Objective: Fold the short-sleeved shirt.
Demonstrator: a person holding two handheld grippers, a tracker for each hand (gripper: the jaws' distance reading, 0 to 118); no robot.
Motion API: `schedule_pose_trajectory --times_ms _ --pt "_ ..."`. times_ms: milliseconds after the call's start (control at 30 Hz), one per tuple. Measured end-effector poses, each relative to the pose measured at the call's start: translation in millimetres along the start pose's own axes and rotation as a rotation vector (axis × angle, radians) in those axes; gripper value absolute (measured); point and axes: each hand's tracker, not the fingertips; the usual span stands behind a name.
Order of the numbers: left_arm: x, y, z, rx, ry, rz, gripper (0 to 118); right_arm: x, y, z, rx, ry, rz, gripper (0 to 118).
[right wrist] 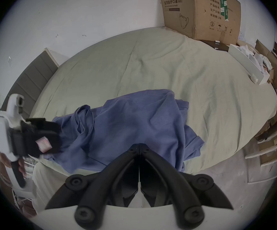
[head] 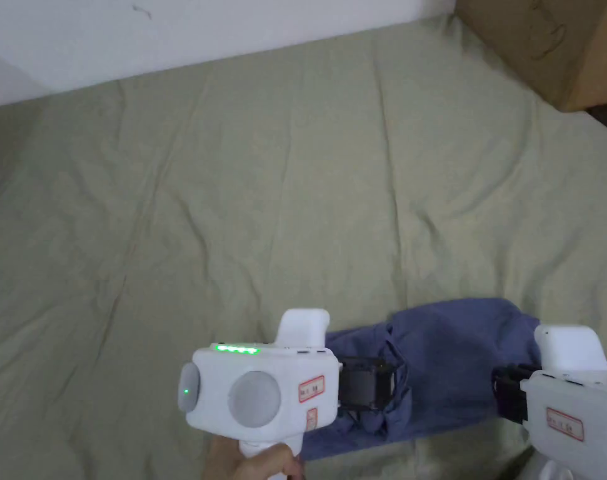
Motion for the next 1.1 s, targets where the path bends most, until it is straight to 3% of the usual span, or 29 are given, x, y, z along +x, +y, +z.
schedule_pose_trajectory --times_ms 67,167,200,300,367,833,933,1100 --pt "-11 3 23 0.062 -0.030 0.064 93 0 2 1 0.009 0.012 0.002 0" --pt "-25 4 41 0.093 0.034 0.135 23 -4 4 2 0.021 0.032 0.003 0" --pt "-29 1 41 0.102 0.068 0.129 8 -5 4 2 0.025 0.035 0.005 0" --pt "-41 -6 31 0.070 0.100 0.180 2 -4 5 2 0.029 0.043 0.014 0" --pt "-41 -13 22 0.043 0.019 0.221 1 -5 5 2 0.033 0.044 0.017 0" --pt "50 -26 -57 -0.140 -0.132 0.028 1 1 0 6 0.025 0.039 -0.011 0" --pt "40 -25 -45 -0.130 -0.147 0.042 1 -1 1 10 0.028 0.043 -0.014 0" --pt "-8 -22 11 0.017 -0.171 0.180 1 -12 6 15 0.038 0.043 0.016 0"
